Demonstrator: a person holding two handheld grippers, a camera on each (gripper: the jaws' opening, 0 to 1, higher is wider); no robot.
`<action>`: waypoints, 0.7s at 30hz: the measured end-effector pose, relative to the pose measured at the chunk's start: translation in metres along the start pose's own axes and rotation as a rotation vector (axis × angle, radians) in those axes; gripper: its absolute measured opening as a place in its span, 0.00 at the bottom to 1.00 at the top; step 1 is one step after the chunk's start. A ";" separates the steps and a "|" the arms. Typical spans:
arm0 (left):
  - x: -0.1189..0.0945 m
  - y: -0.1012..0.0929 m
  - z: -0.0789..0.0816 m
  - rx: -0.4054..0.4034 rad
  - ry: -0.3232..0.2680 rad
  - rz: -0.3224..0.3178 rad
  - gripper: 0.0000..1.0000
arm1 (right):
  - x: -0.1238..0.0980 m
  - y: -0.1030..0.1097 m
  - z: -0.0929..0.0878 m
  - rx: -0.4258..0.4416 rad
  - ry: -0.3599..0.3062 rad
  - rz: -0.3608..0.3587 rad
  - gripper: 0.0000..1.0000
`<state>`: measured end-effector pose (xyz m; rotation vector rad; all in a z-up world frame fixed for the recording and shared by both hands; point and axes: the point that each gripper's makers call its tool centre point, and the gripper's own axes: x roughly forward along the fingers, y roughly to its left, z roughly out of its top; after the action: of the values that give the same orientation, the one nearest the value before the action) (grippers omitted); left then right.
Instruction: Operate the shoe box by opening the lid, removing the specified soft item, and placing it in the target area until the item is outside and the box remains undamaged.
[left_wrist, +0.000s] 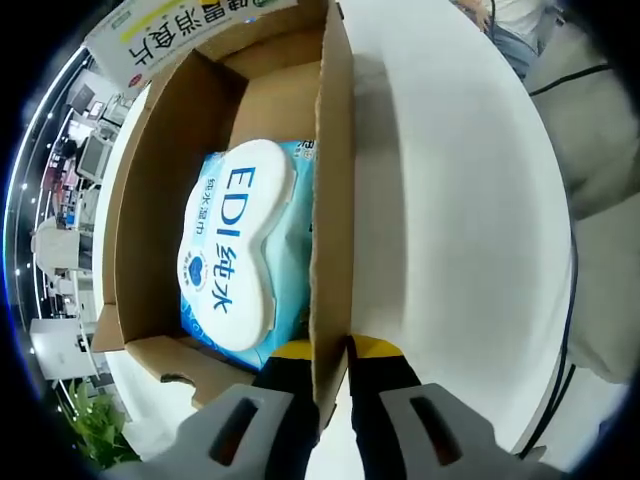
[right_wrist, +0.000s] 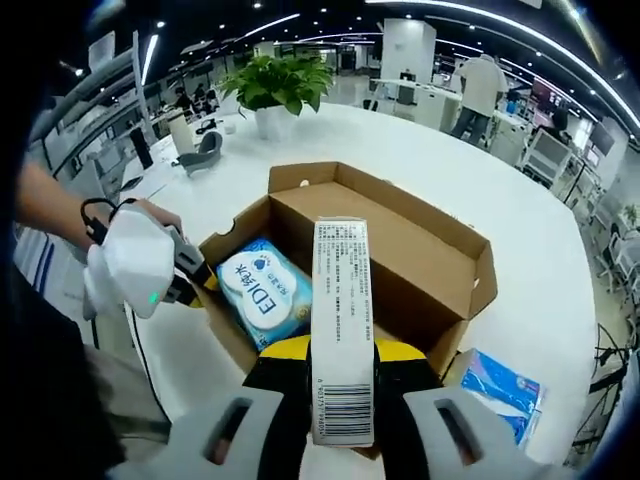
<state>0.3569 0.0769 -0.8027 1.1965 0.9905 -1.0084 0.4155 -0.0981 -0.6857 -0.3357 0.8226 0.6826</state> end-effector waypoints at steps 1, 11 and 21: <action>0.000 0.000 0.000 0.000 0.000 0.000 0.08 | -0.002 0.000 0.000 0.010 -0.006 -0.001 0.18; 0.000 0.000 0.000 0.001 0.000 0.001 0.08 | -0.015 -0.005 0.001 0.030 -0.033 -0.019 0.18; 0.000 0.000 0.000 0.001 0.000 0.001 0.08 | -0.024 -0.009 -0.004 0.047 -0.045 -0.035 0.18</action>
<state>0.3568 0.0767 -0.8029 1.1979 0.9890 -1.0080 0.4076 -0.1169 -0.6698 -0.2904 0.7871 0.6351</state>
